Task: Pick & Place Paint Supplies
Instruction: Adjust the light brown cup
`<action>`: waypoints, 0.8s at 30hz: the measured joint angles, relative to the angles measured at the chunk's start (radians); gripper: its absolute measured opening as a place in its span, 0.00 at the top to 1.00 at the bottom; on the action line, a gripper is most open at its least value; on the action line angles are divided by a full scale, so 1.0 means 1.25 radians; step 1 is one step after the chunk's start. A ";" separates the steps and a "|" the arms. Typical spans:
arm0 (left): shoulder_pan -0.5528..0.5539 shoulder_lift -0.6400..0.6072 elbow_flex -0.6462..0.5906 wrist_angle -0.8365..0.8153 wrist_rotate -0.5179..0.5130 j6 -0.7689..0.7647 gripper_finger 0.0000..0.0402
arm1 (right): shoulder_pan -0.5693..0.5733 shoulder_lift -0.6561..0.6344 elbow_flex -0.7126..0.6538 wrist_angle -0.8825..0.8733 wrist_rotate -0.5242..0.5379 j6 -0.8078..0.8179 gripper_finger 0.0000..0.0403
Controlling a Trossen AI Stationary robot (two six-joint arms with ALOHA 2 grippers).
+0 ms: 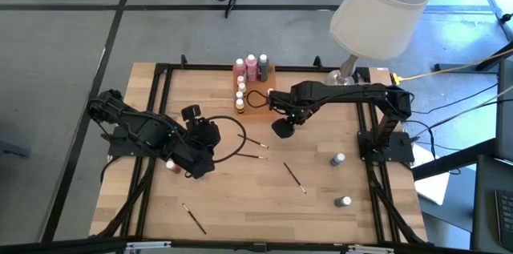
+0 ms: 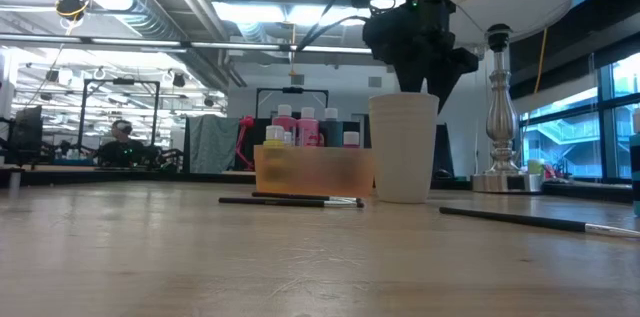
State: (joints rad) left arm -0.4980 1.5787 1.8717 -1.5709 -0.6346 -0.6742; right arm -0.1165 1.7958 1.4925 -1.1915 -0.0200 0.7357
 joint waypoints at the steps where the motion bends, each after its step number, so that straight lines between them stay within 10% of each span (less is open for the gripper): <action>1: 0.000 0.000 0.000 0.000 0.000 0.000 0.54 | 0.000 0.000 0.000 0.001 0.000 0.001 0.37; 24: -0.001 0.000 0.000 0.000 -0.001 -0.006 0.54 | 0.000 0.004 0.000 -0.007 -0.007 0.027 0.43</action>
State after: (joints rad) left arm -0.4987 1.5787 1.8714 -1.5711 -0.6353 -0.6822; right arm -0.1162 1.8008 1.4921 -1.2007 -0.0292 0.7693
